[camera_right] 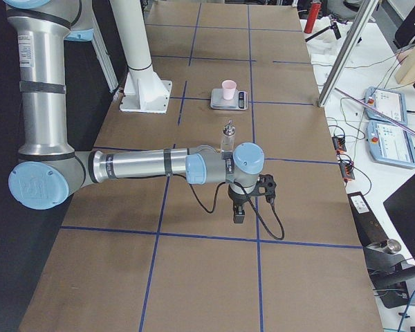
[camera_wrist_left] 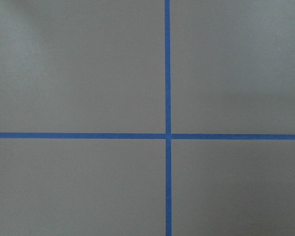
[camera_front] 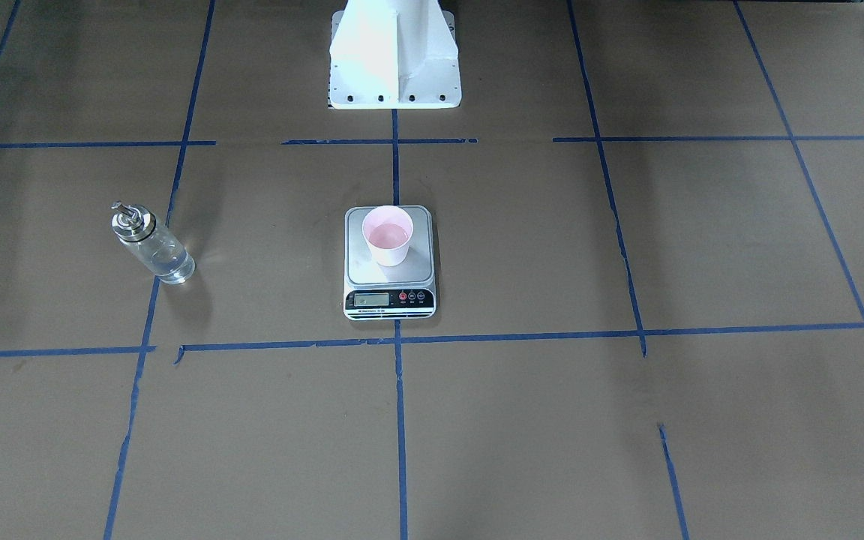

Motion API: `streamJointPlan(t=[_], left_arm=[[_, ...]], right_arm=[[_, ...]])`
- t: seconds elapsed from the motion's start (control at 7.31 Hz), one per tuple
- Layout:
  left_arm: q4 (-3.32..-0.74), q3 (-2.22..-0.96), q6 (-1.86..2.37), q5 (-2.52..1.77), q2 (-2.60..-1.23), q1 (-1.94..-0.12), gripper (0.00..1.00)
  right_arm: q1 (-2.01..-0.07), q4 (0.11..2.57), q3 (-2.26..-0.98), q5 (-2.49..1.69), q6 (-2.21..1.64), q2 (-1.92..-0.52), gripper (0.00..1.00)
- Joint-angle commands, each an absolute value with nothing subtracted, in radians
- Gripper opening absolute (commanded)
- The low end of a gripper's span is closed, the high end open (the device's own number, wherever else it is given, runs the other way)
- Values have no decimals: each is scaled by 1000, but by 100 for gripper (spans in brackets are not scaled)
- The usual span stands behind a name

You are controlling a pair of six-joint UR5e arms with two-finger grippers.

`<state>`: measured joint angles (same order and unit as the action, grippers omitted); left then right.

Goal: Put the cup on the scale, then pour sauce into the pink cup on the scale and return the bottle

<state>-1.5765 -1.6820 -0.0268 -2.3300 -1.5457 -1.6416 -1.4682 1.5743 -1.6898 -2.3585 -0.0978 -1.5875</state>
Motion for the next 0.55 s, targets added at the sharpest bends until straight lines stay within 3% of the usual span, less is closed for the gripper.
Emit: streamJointPlan(t=[0.0, 0.41], left_arm=[[-1426, -1683, -155, -2233, -1572, -1632, 100], [-1420, -1666, -149, -2317, -1563, -1629, 100]], right_arm=[[-1468, 1572, -1692, -2365, -92, -1586, 100], [-1466, 1572, -1697, -2370, -91, -1586, 100]])
